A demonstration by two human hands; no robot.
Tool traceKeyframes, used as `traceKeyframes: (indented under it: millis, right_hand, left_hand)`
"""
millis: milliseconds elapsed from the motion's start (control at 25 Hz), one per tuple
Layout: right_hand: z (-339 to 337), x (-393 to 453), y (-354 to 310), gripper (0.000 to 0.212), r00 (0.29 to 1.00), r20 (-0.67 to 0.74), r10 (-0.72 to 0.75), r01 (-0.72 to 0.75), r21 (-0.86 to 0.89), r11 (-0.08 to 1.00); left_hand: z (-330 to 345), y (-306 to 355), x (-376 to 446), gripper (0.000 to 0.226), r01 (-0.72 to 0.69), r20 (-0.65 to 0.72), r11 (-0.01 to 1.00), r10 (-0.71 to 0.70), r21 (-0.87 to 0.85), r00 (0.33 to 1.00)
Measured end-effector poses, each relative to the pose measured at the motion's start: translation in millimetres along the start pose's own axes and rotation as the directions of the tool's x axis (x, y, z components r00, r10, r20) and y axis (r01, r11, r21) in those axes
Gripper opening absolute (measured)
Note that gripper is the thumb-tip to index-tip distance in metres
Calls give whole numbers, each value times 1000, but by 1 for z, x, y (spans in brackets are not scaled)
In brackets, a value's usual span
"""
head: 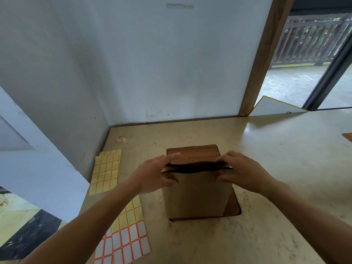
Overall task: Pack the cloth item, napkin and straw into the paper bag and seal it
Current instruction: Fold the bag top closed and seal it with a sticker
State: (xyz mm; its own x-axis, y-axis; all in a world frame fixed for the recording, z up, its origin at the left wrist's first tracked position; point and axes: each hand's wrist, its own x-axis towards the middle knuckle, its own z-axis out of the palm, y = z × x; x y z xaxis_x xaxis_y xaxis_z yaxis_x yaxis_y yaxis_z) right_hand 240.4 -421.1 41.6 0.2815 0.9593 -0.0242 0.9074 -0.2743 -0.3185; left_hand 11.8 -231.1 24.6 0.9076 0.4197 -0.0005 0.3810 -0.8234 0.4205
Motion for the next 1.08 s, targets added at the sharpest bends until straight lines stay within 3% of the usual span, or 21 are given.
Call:
traceKeyframes:
  millis: [80, 240, 480, 600, 680, 760, 960, 1080]
  right_hand:
    - [2, -1, 1, 29, 1000, -16, -14, 14, 44, 999]
    - [7, -1, 4, 9, 1000, -6, -24, 24, 135, 991]
    - [20, 7, 6, 30, 1000, -1, 19, -19, 163, 986]
    - [34, 6, 2, 42, 997, -73, 35, -32, 32, 999]
    - [45, 4, -1, 43, 986, -158, -51, 25, -159, 987]
    - [49, 2, -5, 34, 974, -177, -140, 96, -239, 966]
    - [58, 1, -9, 40, 983, -64, -170, 154, -197, 968]
    - [59, 4, -11, 31, 986, -87, -146, 135, -121, 984]
  left_hand:
    - [3, -1, -2, 60, -39, -32, 999, 39, -2, 999]
    - [9, -5, 0, 32, -62, -64, 997, 59, -46, 996]
    - [21, -7, 5, 32, 9, -14, 986, -12, -169, 1000]
    - [30, -3, 11, 33, 75, -17, 990, -77, -118, 997]
    - [35, -1, 14, 32, 97, -21, 994, -99, -54, 995]
    - [37, -1, 15, 29, 93, -37, 995, -94, -23, 995]
    - [42, -1, 15, 27, 117, -22, 993, -116, 16, 993]
    - [42, 2, 12, 32, 9, -4, 993, -9, 122, 1000]
